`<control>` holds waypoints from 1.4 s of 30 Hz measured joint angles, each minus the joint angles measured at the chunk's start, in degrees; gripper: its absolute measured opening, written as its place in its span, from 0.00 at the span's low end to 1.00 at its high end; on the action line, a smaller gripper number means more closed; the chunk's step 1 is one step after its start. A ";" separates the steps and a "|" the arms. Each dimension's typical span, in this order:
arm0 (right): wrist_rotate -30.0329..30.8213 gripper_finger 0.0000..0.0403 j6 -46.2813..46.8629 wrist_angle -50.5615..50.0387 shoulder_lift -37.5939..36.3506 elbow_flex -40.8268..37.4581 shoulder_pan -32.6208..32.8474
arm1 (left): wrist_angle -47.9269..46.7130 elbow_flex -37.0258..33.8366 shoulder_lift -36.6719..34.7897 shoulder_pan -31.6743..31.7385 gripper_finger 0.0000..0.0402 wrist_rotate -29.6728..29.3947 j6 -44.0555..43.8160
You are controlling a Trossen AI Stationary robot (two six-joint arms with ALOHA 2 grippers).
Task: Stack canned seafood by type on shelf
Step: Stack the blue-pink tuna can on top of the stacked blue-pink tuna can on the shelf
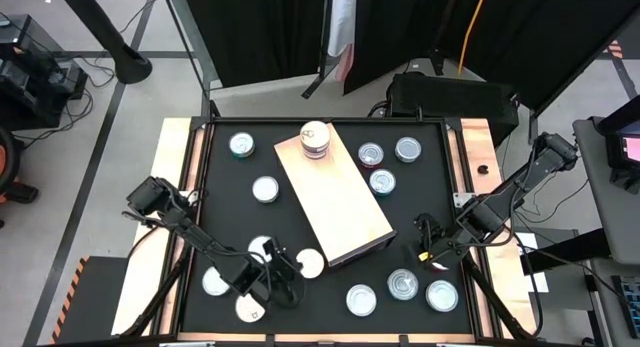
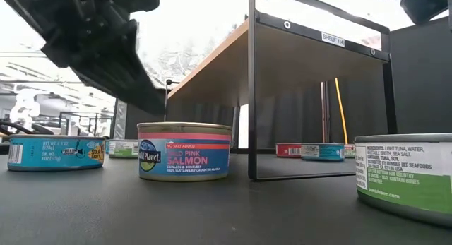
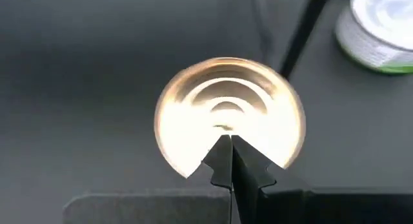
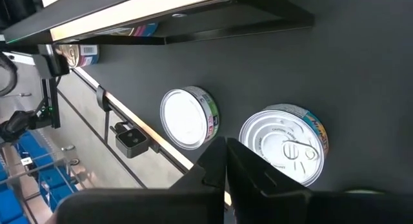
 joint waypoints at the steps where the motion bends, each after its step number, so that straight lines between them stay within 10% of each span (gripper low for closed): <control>1: -0.03 0.01 0.11 0.09 0.00 0.00 0.00 | -0.07 -0.52 -0.02 0.14 0.00 0.95 0.06; 42: -0.16 0.01 0.89 0.07 0.02 0.00 0.00 | -8.92 -1.17 -3.56 -8.93 0.00 8.14 -4.80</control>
